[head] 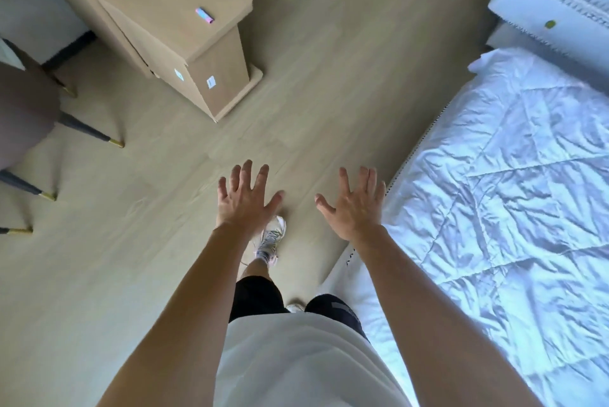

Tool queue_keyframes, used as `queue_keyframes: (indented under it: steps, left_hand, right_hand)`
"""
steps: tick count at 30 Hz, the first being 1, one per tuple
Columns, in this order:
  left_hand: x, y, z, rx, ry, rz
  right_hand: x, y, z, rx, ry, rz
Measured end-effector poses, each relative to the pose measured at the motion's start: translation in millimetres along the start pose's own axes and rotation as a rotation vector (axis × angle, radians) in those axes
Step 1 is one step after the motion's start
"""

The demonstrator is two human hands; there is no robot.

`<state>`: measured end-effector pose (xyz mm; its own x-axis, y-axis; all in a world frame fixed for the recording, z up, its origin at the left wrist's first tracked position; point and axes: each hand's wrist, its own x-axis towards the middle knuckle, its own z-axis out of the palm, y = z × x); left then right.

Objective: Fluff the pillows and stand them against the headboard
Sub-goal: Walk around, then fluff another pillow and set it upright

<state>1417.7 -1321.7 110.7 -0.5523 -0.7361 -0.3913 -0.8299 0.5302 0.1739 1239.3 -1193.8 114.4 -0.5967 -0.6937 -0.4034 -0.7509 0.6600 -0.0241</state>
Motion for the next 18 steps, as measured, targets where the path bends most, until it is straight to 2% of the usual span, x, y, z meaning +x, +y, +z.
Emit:
queue_keyframes:
  steps: [8, 18]
  left_hand:
    - [160, 46, -77, 0.188, -0.054, 0.335]
    - [297, 155, -123, 0.239, -0.031, 0.602]
  right_hand:
    - [98, 12, -61, 0.088, 0.063, 0.283]
    - [192, 72, -110, 0.206, 0.105, 0.494]
